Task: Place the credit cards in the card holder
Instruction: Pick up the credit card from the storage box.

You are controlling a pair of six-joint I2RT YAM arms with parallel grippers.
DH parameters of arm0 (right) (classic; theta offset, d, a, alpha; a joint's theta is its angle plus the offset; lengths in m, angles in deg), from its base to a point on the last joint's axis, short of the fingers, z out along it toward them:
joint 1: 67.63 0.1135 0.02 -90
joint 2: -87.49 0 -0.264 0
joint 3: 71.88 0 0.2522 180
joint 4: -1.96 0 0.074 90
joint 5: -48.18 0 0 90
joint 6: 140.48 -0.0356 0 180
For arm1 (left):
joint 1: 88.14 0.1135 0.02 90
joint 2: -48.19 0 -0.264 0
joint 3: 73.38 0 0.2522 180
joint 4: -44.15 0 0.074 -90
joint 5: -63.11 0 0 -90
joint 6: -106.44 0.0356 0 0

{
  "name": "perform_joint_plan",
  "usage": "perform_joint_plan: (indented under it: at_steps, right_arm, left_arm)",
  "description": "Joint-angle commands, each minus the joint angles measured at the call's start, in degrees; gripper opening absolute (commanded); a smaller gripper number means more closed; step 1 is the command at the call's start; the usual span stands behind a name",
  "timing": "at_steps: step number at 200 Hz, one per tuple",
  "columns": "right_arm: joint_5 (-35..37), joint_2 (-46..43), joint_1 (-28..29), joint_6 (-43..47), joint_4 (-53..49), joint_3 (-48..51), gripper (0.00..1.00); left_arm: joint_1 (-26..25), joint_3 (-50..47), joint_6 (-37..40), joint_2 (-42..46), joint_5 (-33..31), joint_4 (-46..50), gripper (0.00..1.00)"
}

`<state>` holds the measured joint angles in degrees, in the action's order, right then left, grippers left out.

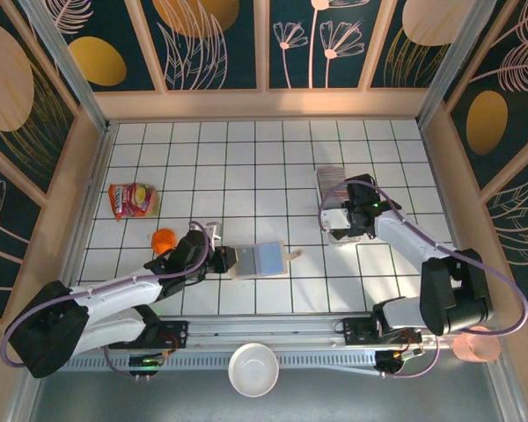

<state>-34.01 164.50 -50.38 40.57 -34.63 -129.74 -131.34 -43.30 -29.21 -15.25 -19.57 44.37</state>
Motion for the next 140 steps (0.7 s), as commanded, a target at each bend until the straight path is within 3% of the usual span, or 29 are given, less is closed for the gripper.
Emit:
perform_joint_plan:
  at_steps: [1, 78, 140]
  right_arm:
    - [1.02, 0.59, 0.32, 0.29, -0.46, -0.35, 0.31]
    - [0.81, -0.96, 0.39, 0.06, -2.55, -0.28, 0.11]
    - [-1.33, -2.73, 1.77, -3.14, -9.43, -2.1, 0.09]
  left_arm:
    - [-0.29, -0.76, -0.13, -0.02, 0.69, -1.73, 0.11]
    - [-0.24, -0.81, -0.21, -0.02, 0.69, -1.94, 0.11]
    - [-0.31, -0.83, -0.36, -0.24, 0.97, -2.53, 0.11]
